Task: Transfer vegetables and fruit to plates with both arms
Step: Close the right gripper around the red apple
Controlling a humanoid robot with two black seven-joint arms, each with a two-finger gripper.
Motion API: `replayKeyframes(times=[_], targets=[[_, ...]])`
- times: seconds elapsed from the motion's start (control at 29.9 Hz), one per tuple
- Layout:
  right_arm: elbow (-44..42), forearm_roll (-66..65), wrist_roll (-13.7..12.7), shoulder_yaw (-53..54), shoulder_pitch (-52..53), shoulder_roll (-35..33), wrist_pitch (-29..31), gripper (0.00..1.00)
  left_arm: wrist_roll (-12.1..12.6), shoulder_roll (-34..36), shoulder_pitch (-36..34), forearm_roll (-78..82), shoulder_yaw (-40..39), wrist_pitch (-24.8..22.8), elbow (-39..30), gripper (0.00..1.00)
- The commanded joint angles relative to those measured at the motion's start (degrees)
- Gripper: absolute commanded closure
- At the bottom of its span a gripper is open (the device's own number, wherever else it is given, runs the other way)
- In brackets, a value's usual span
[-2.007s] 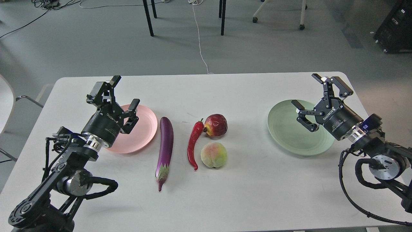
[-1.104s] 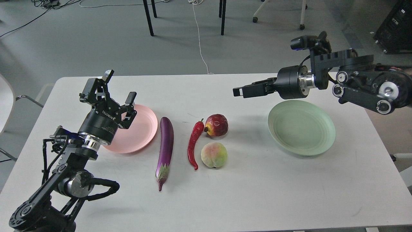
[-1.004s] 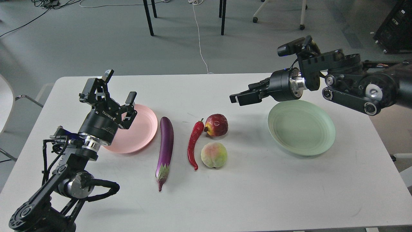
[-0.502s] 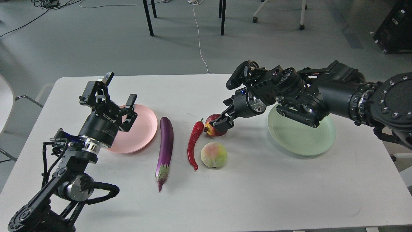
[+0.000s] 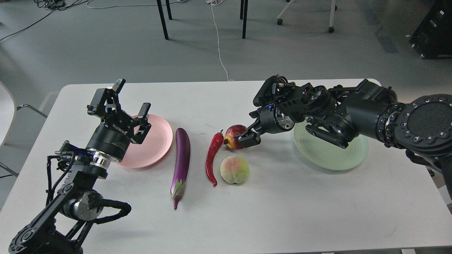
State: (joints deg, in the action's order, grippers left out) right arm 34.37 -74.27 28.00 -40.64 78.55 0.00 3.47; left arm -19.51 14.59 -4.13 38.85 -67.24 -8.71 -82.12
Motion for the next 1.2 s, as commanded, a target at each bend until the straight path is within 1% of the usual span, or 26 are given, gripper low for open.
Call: replayKeyframes(times=[0.0,0.37,0.7,0.94,1.17], targets=[[-0.27,0.09,0.00,-0.31,-0.85,0.00,-0.66,0.01,0.00,0.00,0.00,0.00,0.00,0.00,0.03,0.01],[-0.09,0.71,0.00,0.13,-1.65,0.00,-1.45,0.01,0.00,0.00,0.44,0.00,0.00,-0.17,-0.23,0.01],[-1.15,0.88,0.00,0.91,-4.11,0.00,-3.82,0.01,0.00,0.00,0.44,0.00,0.00,-0.26,-0.49,0.01],[-1.32,0.88,0.00,2.23,-5.77,0.00,-7.33,0.02,0.00,0.00,0.53,0.00,0.00,-0.35,-0.85,0.01],[-2.46,0.97,0.00,3.90,-7.09,0.00,-8.21,0.02,0.00,0.18,0.62,0.00,0.00,-0.35,-1.20,0.01]])
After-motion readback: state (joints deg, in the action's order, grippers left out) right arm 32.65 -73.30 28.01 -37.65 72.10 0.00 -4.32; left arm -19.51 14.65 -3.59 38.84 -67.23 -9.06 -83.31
